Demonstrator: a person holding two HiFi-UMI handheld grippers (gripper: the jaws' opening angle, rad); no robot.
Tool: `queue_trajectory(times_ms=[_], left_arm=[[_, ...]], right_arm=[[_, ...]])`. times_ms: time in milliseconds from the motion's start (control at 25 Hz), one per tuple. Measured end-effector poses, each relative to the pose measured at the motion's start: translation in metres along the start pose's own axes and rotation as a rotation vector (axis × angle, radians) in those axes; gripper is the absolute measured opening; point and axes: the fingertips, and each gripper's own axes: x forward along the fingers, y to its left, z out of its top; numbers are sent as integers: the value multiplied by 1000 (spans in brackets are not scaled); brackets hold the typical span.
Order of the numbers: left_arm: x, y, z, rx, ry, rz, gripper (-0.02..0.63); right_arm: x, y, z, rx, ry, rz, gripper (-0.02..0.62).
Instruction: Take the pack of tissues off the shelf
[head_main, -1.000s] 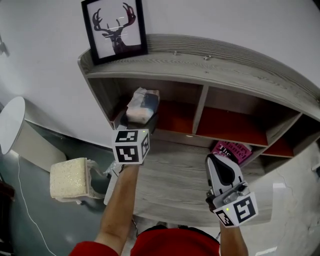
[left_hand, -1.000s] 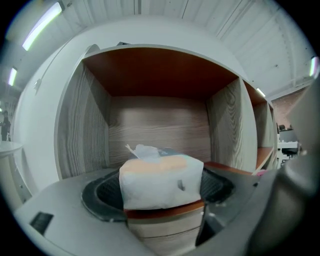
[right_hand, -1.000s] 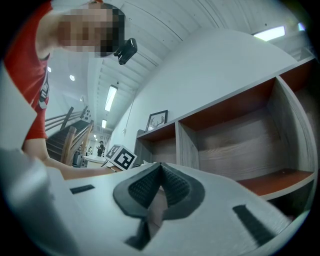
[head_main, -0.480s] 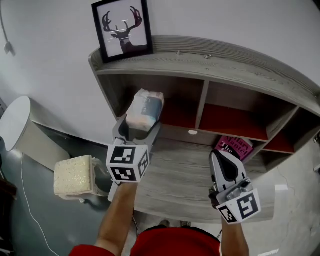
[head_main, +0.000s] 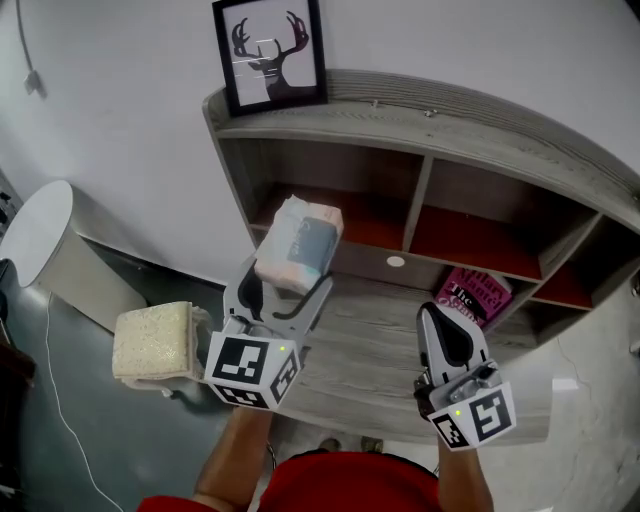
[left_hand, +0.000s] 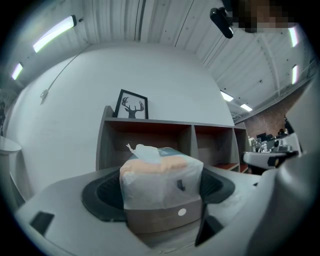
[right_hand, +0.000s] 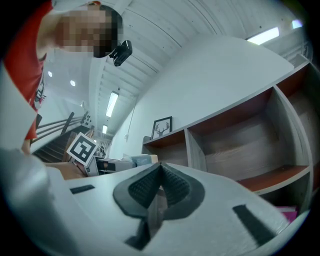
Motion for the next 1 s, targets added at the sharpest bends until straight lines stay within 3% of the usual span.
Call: queue_trajectory(times_ms=[1000], left_arm=[[-12,-14,-4,1,-18,2,422]], right_arm=[[-10,2,-15,-32,39,7,5]])
